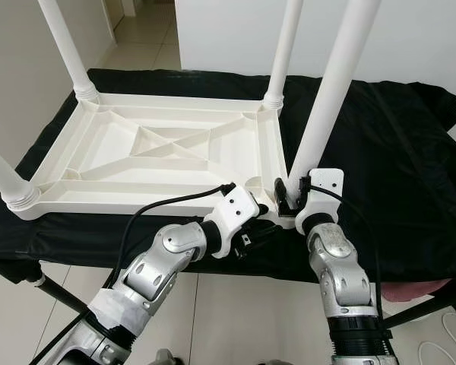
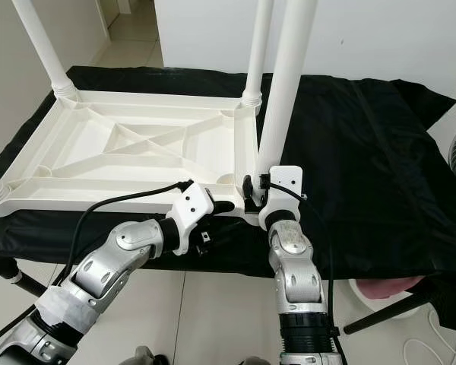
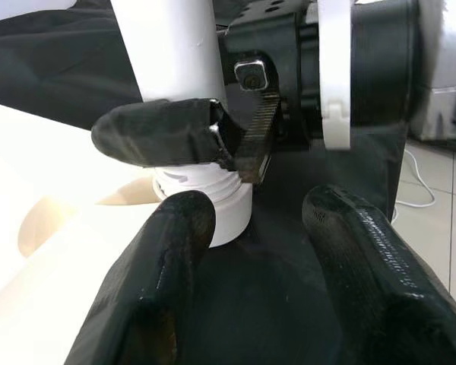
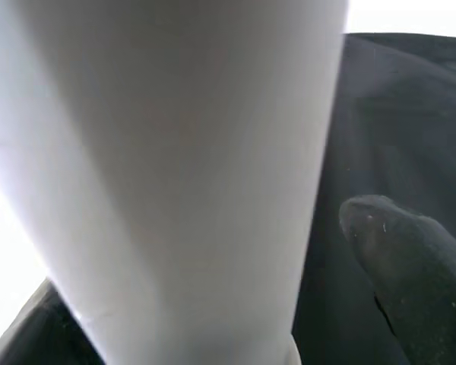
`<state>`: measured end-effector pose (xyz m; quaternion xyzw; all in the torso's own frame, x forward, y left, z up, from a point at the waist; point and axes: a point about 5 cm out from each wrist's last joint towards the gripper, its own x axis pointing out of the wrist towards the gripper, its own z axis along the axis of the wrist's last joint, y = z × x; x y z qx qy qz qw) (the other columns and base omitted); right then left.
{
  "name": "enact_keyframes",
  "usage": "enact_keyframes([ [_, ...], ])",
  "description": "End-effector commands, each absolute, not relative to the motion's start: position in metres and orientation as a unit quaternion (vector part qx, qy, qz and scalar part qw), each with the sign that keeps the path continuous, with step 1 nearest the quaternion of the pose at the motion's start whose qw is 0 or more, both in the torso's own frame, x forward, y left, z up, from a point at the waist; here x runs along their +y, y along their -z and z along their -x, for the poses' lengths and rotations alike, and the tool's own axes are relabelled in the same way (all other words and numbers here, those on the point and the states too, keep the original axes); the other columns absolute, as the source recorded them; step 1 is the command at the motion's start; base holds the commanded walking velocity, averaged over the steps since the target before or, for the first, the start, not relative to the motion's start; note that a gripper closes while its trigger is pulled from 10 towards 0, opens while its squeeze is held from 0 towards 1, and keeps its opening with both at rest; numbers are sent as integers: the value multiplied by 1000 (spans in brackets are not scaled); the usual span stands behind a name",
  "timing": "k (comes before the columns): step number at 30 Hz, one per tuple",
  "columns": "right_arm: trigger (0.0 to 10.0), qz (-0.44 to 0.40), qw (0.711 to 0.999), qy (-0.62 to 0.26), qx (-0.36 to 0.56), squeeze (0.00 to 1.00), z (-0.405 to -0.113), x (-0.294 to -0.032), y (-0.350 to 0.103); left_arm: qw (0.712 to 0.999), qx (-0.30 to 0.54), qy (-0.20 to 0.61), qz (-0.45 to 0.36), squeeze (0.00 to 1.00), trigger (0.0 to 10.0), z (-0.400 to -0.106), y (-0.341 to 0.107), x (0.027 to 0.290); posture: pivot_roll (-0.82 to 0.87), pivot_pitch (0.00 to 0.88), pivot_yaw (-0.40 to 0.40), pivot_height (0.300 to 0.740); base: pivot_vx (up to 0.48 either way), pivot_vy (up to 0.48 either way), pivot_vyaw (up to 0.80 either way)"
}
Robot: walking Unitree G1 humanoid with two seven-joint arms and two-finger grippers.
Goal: Building children table
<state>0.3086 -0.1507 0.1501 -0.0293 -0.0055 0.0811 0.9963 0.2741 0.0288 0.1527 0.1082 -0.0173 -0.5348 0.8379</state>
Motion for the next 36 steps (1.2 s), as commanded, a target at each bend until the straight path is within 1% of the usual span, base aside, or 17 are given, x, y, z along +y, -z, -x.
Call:
enact_keyframes([
  [1,10000,40,989,-140,-6,0,-312,-150,-148,811,-11,573,-114,0,10000,-271,-150,27,-144,22,23,740,0,0,0],
  [2,10000,40,989,-140,-6,0,-312,-150,-148,811,-11,573,-114,0,10000,-271,-150,27,-144,22,23,740,0,0,0],
  [4,10000,66,980,-185,-10,0,-313,-153,-150,812,-11,573,-115,0,10000,-271,-150,27,-144,22,23,740,0,0,0],
  [6,10000,66,980,-185,-10,0,-313,-153,-150,812,-11,573,-115,0,10000,-271,-150,27,-144,22,23,740,0,0,0],
  [7,10000,85,974,-207,-16,0,-315,-155,-151,812,-11,573,-115,0,10000,-272,-150,28,-147,24,29,740,0,0,0],
  [9,10000,85,974,-207,-16,0,-315,-155,-151,812,-11,573,-115,0,10000,-272,-150,28,-147,24,29,740,0,0,0],
  [10,10000,94,968,-232,-14,0,-317,-157,-152,812,-11,573,-115,0,10000,-273,-151,28,-147,27,33,740,0,0,0],
  [11,10000,94,968,-232,-14,0,-317,-157,-152,812,-11,573,-115,0,10000,-273,-151,28,-147,27,33,740,0,0,0],
  [14,10000,117,945,-304,-12,0,-325,-163,-153,813,-12,571,-116,0,10000,-274,-152,29,-143,29,36,740,0,0,0],
  [16,10000,117,939,-323,-9,0,-326,-163,-153,813,-12,571,-117,0,10000,-274,-152,29,-143,29,36,740,0,0,0],
  [27,10000,107,926,-363,1,0,-333,-163,-150,813,-11,570,-118,0,10000,-274,-153,30,-136,31,41,740,0,0,0],
  [28,6392,103,922,-374,5,0,-335,-164,-149,814,-10,569,-118,0,10000,-274,-153,31,-136,31,41,740,0,0,0],
  [30,6392,103,922,-374,5,0,-335,-164,-149,814,-10,569,-118,0,10000,-274,-153,31,-136,31,41,740,0,0,0],
  [31,784,101,918,-384,10,0,-336,-164,-147,814,-10,569,-118,0,10000,-274,-153,31,-136,31,41,740,0,0,0],
  [32,784,101,918,-384,10,0,-336,-164,-147,814,-10,569,-118,0,10000,-274,-153,31,-136,31,41,740,0,0,0],
  [33,0,97,915,-391,15,0,-336,-165,-144,815,-10,568,-117,0,10000,-274,-153,32,-136,31,41,740,0,0,0],
  [36,0,93,911,-403,18,0,-337,-168,-140,816,-9,567,-117,0,10000,-273,-152,32,-121,37,40,740,0,0,0],
])
